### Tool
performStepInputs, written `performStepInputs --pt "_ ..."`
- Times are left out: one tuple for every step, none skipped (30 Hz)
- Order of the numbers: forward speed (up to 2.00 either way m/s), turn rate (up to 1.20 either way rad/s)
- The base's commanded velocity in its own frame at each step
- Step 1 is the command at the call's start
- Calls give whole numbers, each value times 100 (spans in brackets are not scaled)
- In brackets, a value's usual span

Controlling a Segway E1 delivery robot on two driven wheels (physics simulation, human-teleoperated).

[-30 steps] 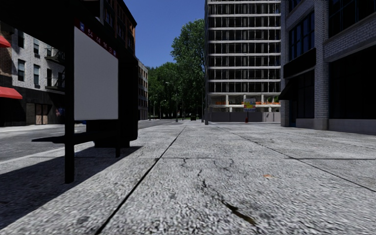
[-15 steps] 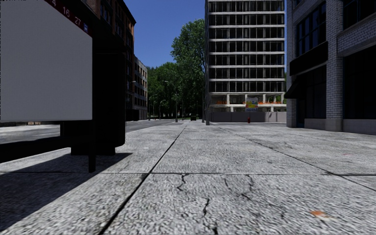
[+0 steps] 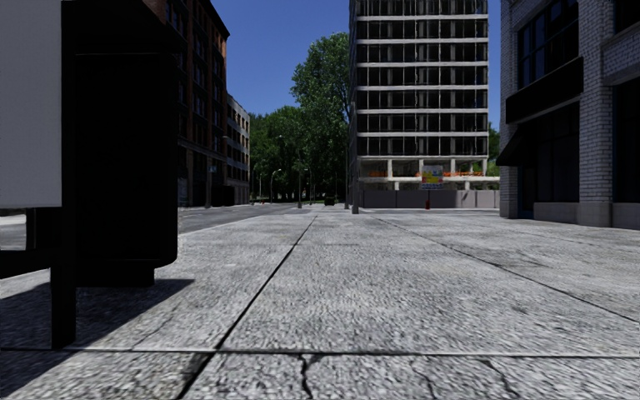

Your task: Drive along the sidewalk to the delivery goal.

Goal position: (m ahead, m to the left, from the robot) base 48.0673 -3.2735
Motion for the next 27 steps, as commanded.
performStepInputs --pt "200 0" --pt "200 0" --pt "200 0" --pt "200 0" --pt "200 0" --pt "200 0" --pt "200 0" --pt "200 0" --pt "200 0" --pt "200 0" --pt "200 0" --pt "200 0" --pt "200 0" --pt "200 0" --pt "200 0" --pt "200 0" --pt "200 -1" --pt "200 -7" --pt "200 -10" --pt "200 -10" --pt "200 -11" --pt "200 -22" --pt "200 -22" --pt "200 -29" --pt "200 -32" --pt "200 -32" --pt "200 -32"
